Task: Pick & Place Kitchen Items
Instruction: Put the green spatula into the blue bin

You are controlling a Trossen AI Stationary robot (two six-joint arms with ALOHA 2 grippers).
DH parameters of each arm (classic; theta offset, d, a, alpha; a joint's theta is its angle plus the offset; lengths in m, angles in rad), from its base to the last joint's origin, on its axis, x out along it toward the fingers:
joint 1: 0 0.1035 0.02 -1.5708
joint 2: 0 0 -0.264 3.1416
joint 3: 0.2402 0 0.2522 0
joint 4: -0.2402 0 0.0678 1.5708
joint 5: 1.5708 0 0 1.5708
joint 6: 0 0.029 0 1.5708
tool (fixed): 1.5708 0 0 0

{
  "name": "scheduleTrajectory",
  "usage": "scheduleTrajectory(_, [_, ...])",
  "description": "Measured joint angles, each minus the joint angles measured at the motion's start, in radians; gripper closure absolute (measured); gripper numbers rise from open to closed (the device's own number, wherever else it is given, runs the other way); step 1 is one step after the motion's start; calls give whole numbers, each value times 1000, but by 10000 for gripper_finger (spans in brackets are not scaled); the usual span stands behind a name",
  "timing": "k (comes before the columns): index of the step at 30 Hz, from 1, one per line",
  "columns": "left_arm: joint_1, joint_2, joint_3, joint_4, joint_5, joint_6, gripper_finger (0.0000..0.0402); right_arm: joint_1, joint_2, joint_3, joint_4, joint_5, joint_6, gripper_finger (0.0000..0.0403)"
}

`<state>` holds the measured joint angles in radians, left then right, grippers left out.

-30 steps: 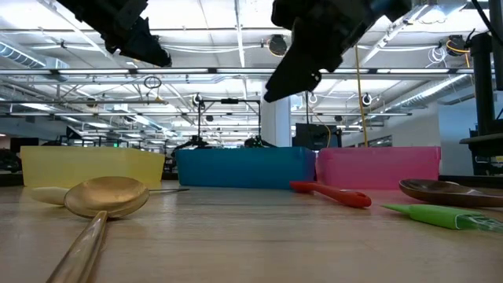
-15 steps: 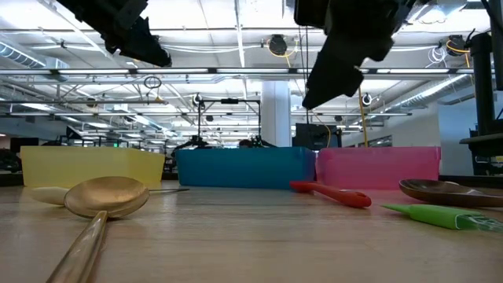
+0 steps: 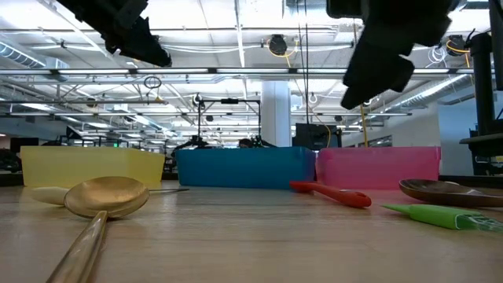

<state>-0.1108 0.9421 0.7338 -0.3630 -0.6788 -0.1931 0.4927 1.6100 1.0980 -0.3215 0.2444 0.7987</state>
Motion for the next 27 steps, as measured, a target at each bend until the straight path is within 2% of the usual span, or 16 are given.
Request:
scheduleTrajectory(8, [0, 0, 0, 36, -2, 37, 268, 63, 0, -30, 0, 24, 16, 227])
scheduleTrajectory(15, [0, 0, 0, 145, -2, 128, 268, 85, 1, -251, 305, 23, 100, 227])
scheduleTrajectory(22, [0, 0, 0, 212, -2, 188, 268, 92, 1, -438, 499, 21, 52, 232])
scheduleTrajectory(27, [0, 0, 0, 212, -2, 186, 268, 90, 1, -474, 606, 44, -59, 233])
